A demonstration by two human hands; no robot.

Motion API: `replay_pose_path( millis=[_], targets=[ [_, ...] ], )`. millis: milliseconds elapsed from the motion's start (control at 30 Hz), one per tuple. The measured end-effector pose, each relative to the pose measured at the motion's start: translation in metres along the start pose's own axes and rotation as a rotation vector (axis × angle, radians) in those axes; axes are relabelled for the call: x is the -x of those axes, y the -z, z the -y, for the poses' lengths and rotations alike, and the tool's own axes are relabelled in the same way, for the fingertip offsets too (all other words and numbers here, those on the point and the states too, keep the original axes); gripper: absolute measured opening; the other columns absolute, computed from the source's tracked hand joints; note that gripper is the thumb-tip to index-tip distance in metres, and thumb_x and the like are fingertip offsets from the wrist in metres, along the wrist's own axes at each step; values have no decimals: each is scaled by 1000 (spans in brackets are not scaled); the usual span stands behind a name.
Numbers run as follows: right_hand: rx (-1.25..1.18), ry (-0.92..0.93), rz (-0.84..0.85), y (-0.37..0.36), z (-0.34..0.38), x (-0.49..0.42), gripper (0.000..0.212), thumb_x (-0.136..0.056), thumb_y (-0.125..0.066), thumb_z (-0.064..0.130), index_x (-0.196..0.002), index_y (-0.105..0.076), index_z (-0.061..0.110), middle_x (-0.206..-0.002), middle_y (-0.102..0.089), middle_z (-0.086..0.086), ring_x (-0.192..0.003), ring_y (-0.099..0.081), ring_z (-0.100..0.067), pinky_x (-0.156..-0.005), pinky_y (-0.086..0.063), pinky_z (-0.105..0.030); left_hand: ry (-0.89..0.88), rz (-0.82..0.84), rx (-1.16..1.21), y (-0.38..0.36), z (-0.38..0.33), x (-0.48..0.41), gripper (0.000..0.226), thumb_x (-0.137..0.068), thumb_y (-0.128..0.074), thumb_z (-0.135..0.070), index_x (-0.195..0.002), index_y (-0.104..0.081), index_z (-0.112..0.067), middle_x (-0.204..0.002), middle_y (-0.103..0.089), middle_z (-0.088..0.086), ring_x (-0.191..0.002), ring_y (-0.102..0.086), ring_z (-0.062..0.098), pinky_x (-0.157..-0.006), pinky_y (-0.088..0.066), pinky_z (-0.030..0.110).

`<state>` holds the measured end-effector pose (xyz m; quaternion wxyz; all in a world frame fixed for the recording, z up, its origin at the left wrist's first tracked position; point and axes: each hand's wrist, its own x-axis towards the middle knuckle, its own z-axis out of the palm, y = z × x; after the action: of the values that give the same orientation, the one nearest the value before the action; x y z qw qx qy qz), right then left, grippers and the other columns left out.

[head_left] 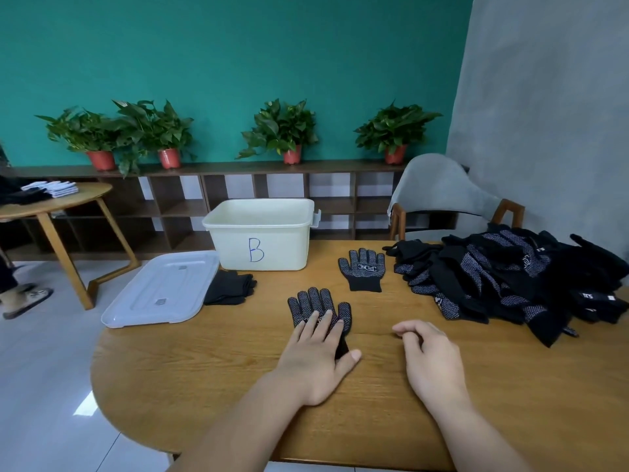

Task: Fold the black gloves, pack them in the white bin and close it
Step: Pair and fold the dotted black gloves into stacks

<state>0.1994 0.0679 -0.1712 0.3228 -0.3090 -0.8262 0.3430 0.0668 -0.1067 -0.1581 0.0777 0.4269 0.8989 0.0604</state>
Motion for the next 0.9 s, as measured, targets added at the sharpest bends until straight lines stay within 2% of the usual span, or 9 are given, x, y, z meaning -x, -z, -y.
replay_pose_path(
  millis=[133,233,333,400,467,533,633,800,900],
  targets=[
    [17,16,6,0,2,0,29,-101,-52,20,-94,-72,39,-104,-65,28,-109,-57,-8,-95,-49,-36,38,67,-66,1,9,-5,88,-95,-1,-84,-167,10,-35,-173,23,-6,-158,28,18,-131,8,46],
    [139,93,-15,-3,2,3,24,-99,-55,21,-103,-72,37,-107,-63,23,-110,-54,-12,-97,-48,-40,85,53,-74,4,27,-6,86,-94,1,-85,-166,11,-39,-173,24,-6,-158,29,18,-131,9,46],
    [347,184,53,-11,4,0,32,-102,-51,33,-131,-66,33,-135,-60,14,-129,-50,-15,-105,-47,-43,99,20,-72,3,37,-7,83,-94,2,-84,-166,9,-43,-174,22,-5,-158,28,19,-131,10,46],
    [466,207,179,-19,6,-7,47,-107,-41,45,-151,-50,33,-160,-43,11,-149,-34,-14,-120,-37,-43,89,-42,-69,0,37,-7,83,-94,4,-84,-166,7,-44,-174,20,-6,-158,28,17,-131,9,46],
    [538,232,260,-28,10,-18,56,-109,-33,53,-160,-37,32,-171,-24,10,-159,-17,-14,-128,-23,-42,71,-129,-56,-5,37,-4,80,-96,5,-82,-167,5,-44,-175,17,-8,-158,28,13,-131,9,45],
    [558,241,295,-37,15,-30,61,-109,-28,56,-164,-29,29,-174,-15,8,-161,-7,-14,-130,-14,-41,53,-201,-43,-7,37,-1,79,-99,3,-79,-168,0,-42,-176,11,-9,-159,25,11,-131,8,42],
    [586,258,336,-48,20,-51,67,-108,-23,61,-166,-24,26,-175,-8,6,-161,-1,-14,-131,-8,-41,42,-189,-24,-8,37,1,78,-100,-1,-78,-168,-7,-40,-177,4,-10,-161,17,10,-132,5,39],
    [654,356,332,-57,18,-89,73,-106,-16,65,-168,-15,26,-175,-4,7,-161,3,-10,-131,-1,-38,32,-177,-20,-7,37,0,78,-100,-1,-79,-168,-5,-42,-176,9,-12,-159,20,8,-132,7,38],
    [618,356,402,-64,13,-105,77,-104,-14,69,-168,-9,27,-175,0,9,-160,4,-8,-131,-2,-40,21,-181,-20,-7,37,-1,77,-100,-1,-79,-167,-3,-43,-175,12,-14,-158,24,6,-131,8,37]
  ],
)
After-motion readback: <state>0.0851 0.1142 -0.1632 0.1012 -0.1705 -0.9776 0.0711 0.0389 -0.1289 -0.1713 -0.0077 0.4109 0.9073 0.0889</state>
